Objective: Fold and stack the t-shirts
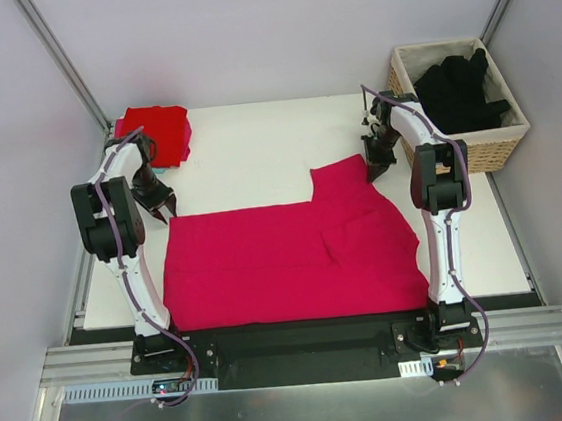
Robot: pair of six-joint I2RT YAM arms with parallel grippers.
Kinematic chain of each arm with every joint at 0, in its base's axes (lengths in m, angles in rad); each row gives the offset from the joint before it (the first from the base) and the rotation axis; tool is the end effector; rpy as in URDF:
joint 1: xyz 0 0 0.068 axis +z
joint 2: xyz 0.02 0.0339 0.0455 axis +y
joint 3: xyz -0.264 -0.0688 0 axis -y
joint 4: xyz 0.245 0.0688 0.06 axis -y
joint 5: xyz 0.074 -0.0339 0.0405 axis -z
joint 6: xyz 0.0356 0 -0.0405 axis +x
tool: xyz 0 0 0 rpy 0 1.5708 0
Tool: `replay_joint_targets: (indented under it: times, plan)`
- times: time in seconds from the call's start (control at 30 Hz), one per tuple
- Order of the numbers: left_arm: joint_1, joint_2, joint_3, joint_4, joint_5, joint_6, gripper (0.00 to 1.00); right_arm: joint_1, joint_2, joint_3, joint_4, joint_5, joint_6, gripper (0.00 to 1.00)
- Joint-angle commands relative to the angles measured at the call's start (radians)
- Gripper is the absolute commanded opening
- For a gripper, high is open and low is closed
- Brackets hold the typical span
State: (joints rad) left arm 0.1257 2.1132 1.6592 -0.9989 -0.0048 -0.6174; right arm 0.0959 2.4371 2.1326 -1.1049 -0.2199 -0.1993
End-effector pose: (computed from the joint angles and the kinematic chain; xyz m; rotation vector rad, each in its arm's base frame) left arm 0.4124 0.0523 0.1772 -1.0990 2.8192 -0.0364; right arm 0.4873 0.0547 0.1609 -0.4604 2.9174 0.3133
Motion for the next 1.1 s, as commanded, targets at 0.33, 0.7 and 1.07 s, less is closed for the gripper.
replay_joint_targets:
  times: [0.33, 0.7, 1.07]
  plan:
    - [0.003, 0.054, 0.005, 0.006, 0.003, -0.008, 0.33, -0.009, -0.067, -0.013, -0.039, 0.025, -0.022, 0.02]
    - [0.003, 0.062, -0.015, 0.017, 0.003, -0.01, 0.32, -0.009, -0.055, -0.013, -0.039, 0.019, -0.022, 0.01]
    - [0.002, 0.048, -0.075, 0.095, 0.061, -0.001, 0.08, -0.007, -0.064, -0.016, -0.038, 0.017, -0.022, 0.01]
